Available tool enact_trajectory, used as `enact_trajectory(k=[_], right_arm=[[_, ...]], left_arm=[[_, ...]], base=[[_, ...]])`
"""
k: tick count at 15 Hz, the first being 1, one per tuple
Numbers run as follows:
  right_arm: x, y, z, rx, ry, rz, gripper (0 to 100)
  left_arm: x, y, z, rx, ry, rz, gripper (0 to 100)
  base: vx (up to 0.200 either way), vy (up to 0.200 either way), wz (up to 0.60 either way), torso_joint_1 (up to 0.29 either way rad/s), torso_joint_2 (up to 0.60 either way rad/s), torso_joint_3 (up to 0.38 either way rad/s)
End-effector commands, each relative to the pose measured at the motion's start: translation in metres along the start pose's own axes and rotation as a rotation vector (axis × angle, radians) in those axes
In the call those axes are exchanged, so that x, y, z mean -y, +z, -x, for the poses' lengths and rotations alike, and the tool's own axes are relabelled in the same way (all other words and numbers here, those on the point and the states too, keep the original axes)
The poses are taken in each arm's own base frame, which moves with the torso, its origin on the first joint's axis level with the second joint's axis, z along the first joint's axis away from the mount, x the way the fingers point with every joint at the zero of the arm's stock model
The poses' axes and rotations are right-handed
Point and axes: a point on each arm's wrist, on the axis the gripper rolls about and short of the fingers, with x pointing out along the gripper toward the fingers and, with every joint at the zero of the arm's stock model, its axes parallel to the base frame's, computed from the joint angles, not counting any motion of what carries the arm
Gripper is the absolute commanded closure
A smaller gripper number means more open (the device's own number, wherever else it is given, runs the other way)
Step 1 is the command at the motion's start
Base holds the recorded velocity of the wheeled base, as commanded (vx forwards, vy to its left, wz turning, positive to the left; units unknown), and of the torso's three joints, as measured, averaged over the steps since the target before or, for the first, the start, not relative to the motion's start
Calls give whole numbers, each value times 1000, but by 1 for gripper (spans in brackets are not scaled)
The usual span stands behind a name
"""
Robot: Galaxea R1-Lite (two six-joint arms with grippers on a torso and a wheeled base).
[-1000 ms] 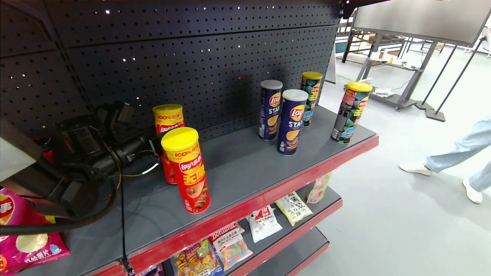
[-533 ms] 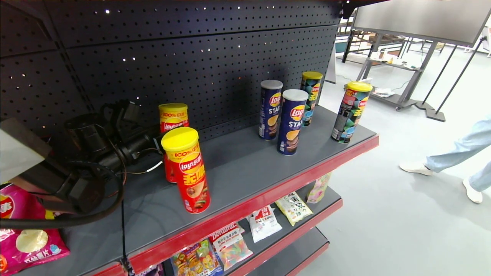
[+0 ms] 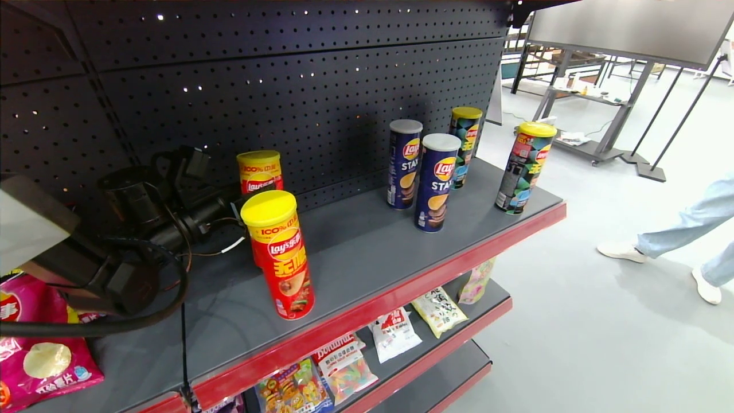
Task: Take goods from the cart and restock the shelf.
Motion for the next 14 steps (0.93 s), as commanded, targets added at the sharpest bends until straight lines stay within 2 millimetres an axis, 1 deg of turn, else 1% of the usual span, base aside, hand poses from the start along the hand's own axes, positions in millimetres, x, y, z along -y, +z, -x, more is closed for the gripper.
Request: enact_trajectory(k=[1, 6, 14], right_arm=[[0, 0, 0, 0, 1, 0, 0], [0, 0, 0, 0, 0, 0, 0], [0, 0, 0, 0, 0, 0, 0]], left_arm=[[1, -3, 3, -17, 3, 9, 100], [2, -9, 8, -57, 5, 23, 100], [1, -9, 16, -159, 18, -9, 100]], base=[[0, 0, 0, 0, 0, 0], [0, 0, 0, 0, 0, 0], [0, 0, 0, 0, 0, 0]])
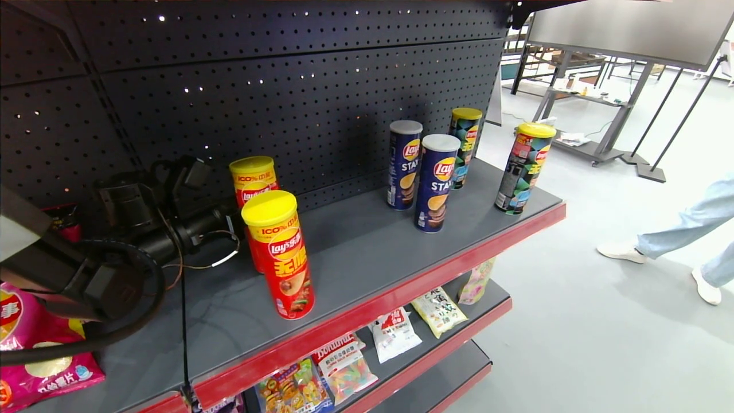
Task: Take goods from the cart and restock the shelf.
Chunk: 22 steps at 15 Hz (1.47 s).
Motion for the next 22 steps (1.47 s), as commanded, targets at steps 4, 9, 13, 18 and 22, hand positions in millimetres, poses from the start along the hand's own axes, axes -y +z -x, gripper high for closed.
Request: enact_trajectory(k=[4, 9, 13, 18, 22], right_arm=[[0, 0, 0, 0, 0, 0, 0], [0, 0, 0, 0, 0, 0, 0], [0, 0, 0, 0, 2, 0, 0], [0, 0, 0, 0, 0, 0, 0], [0, 0, 0, 0, 0, 0, 0]], left_arm=[[2, 3, 5, -22, -9, 3, 100], [-6, 4, 17, -81, -43, -37, 100], [-6, 4, 20, -101, -50, -53, 100], [-7, 8, 26, -82, -119, -63, 100], [-10, 6, 28, -98, -64, -100, 100]], base=[[0, 0, 0, 0, 0, 0], [0, 0, 0, 0, 0, 0], [0, 0, 0, 0, 0, 0], [0, 0, 0, 0, 0, 0], [0, 0, 0, 0, 0, 0]])
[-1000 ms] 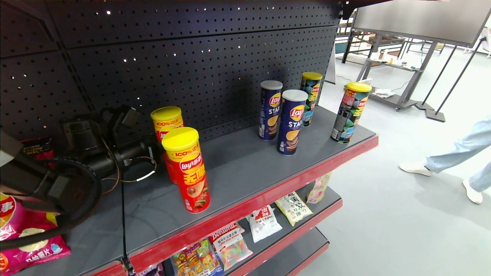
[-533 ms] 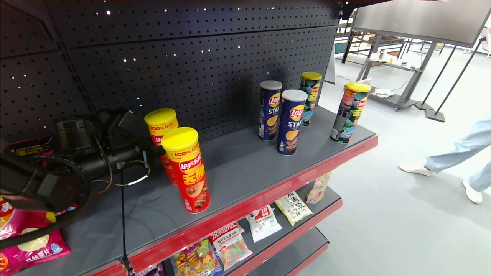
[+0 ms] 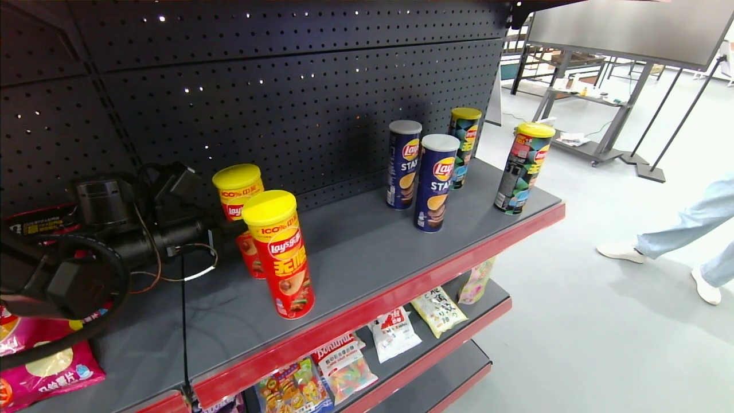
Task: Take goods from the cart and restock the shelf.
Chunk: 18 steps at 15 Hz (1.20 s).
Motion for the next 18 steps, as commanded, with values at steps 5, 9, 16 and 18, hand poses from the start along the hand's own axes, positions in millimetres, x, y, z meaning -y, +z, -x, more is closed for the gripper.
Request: enact_trajectory(k=[5, 9, 16, 18], right_arm=[[0, 0, 0, 0, 0, 0, 0], [0, 0, 0, 0, 0, 0, 0], [0, 0, 0, 0, 0, 0, 0], [0, 0, 0, 0, 0, 0, 0]], left_arm=[[-1, 1, 4, -10, 11, 7, 100], [-1, 0, 4, -13, 9, 3, 100], [0, -1, 4, -16, 5, -8, 0], [1, 0, 5, -14, 7, -10, 0]], base=[[0, 0, 0, 0, 0, 0], [0, 0, 0, 0, 0, 0], [0, 0, 0, 0, 0, 0], [0, 0, 0, 0, 0, 0]])
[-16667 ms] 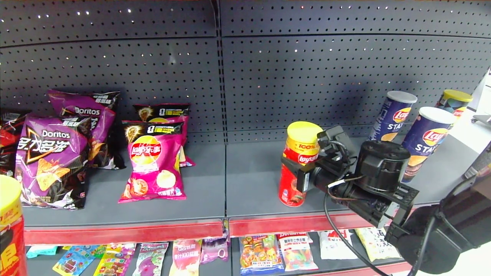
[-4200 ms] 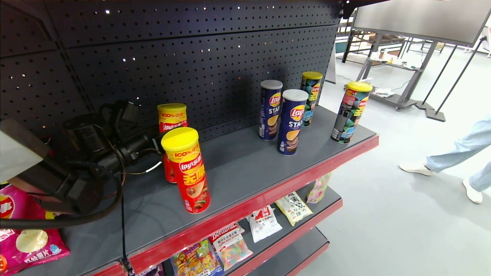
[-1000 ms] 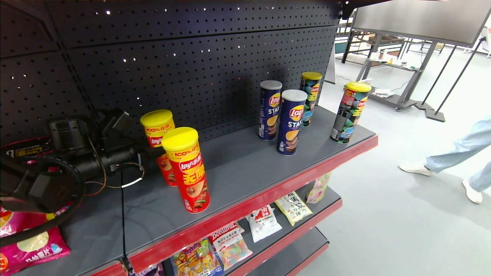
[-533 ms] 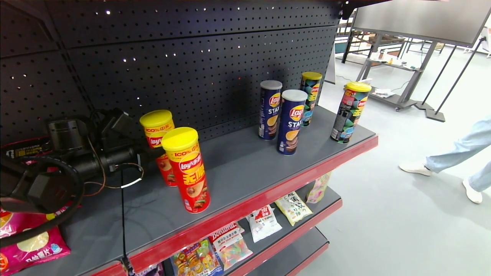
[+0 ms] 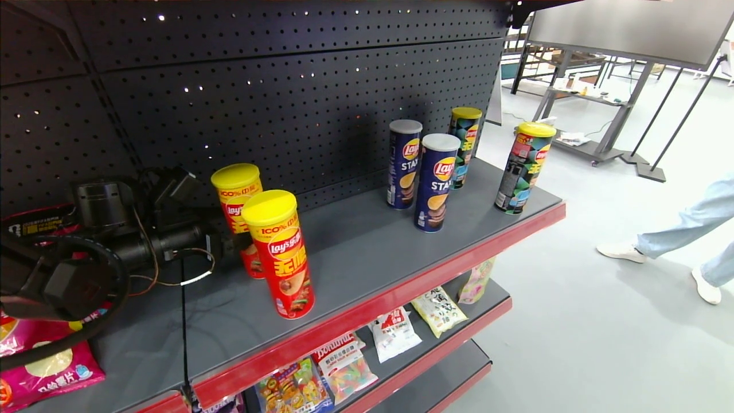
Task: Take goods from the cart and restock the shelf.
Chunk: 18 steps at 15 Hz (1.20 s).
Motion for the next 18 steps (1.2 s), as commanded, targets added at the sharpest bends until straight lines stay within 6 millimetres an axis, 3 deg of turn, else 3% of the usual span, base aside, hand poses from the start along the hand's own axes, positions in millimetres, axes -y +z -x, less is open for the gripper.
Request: enact_trajectory(k=[1, 9, 13, 18], right_arm=[[0, 0, 0, 0, 0, 0, 0], [0, 0, 0, 0, 0, 0, 0], [0, 0, 0, 0, 0, 0, 0], [0, 0, 0, 0, 0, 0, 0]], left_arm=[[1, 3, 3, 10, 3, -8, 0], [3, 8, 31, -55, 54, 23, 0], [11, 19, 61, -93, 85, 42, 0], [40, 28, 113, -138, 161, 87, 0]], base=[[0, 0, 0, 0, 0, 0], [0, 0, 0, 0, 0, 0], [0, 0, 0, 0, 0, 0], [0, 0, 0, 0, 0, 0]])
